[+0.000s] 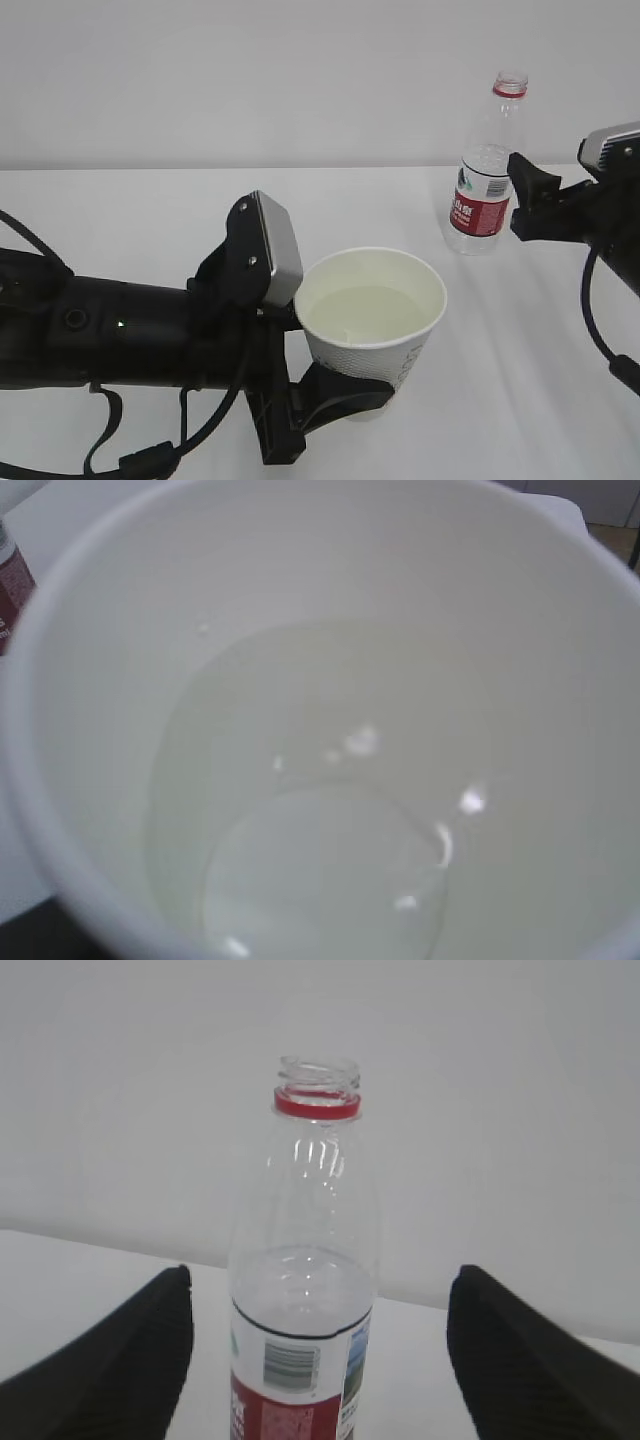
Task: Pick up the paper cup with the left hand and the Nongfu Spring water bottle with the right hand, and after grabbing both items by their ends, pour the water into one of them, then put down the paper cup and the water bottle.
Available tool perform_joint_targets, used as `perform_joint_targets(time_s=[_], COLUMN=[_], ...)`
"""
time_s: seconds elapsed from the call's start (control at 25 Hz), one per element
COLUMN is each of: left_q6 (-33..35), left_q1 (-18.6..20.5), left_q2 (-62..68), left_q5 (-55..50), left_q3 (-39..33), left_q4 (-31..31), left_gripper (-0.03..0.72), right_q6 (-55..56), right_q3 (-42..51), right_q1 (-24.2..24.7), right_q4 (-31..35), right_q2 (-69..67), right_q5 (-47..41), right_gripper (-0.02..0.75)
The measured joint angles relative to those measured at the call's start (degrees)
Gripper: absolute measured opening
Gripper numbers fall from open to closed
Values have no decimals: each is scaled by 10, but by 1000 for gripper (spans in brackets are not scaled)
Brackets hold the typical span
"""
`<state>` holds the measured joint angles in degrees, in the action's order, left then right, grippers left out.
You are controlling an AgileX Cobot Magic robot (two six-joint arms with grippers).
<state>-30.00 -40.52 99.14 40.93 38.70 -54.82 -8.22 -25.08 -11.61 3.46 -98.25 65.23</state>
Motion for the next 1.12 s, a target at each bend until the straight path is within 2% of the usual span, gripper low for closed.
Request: perform_joint_targets(time_s=[0.52,0.72,1.12], left_q6=[0,4,143], left_q1=[0,0,0], left_q2=[0,0,0], left_q5=[0,0,0], left_q3=[0,0,0], left_q4=[25,66,223], left_gripper=[540,540,540], right_q6=[10,27,31], right_q3=[97,99,99], right_q1=[0,0,0], right_q4=[-22,-27,-28], right_q2=[89,89,89], right_q5=[0,0,0], right_gripper=[591,591,590])
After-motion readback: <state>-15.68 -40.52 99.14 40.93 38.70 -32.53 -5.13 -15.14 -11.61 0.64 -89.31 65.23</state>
